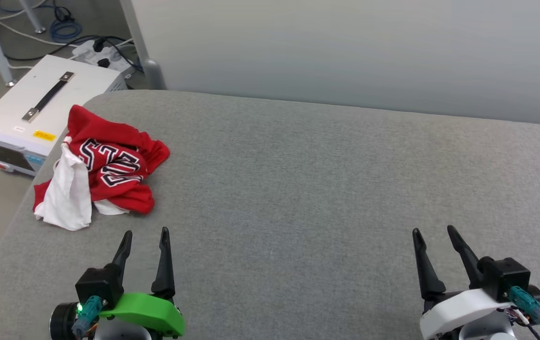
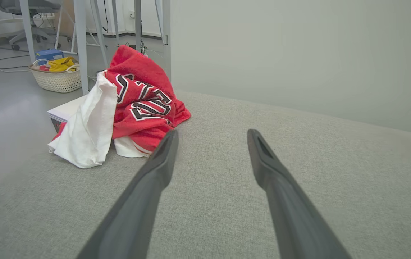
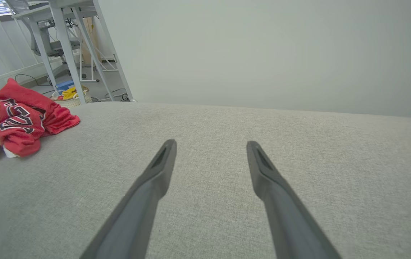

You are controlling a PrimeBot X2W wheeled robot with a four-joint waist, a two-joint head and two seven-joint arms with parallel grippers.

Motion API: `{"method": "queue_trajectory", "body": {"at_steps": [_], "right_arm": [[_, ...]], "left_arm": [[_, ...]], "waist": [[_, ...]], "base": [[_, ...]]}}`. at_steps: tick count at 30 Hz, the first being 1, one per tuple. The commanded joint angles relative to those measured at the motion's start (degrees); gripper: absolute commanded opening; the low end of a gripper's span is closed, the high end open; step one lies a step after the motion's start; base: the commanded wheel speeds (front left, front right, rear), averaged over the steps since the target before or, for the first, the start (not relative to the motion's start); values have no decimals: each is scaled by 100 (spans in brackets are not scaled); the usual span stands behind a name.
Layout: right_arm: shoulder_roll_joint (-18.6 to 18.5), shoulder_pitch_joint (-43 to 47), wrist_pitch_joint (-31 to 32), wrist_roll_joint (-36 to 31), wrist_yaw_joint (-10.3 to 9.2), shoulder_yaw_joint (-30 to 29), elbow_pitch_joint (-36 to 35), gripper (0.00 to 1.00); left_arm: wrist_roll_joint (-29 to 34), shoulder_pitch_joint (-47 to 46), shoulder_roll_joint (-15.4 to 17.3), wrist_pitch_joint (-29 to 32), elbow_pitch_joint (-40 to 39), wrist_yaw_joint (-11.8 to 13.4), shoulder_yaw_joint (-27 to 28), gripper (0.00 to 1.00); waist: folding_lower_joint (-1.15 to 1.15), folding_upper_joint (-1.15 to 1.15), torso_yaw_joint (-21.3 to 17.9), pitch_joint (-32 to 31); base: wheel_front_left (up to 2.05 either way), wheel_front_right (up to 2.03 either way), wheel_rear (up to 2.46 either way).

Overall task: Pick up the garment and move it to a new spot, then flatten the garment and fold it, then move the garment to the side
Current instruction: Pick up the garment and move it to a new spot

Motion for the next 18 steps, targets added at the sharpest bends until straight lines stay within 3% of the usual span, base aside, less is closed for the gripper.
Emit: {"method": "queue_trajectory", "body": {"at_steps": [1, 18], "right_arm": [[-5, -11, -69, 61, -4, 88, 9, 100], [-52, -61, -269, 312, -4, 574, 250, 100]], "left_arm": [[-53, 65, -24, -62, 36, -31, 6, 100], [-151, 165, -29, -264, 135, -133, 72, 100]], "waist": [[0, 0, 329, -43], [0, 0, 1654, -69]], "base": [[0, 0, 0], [0, 0, 0]]}}
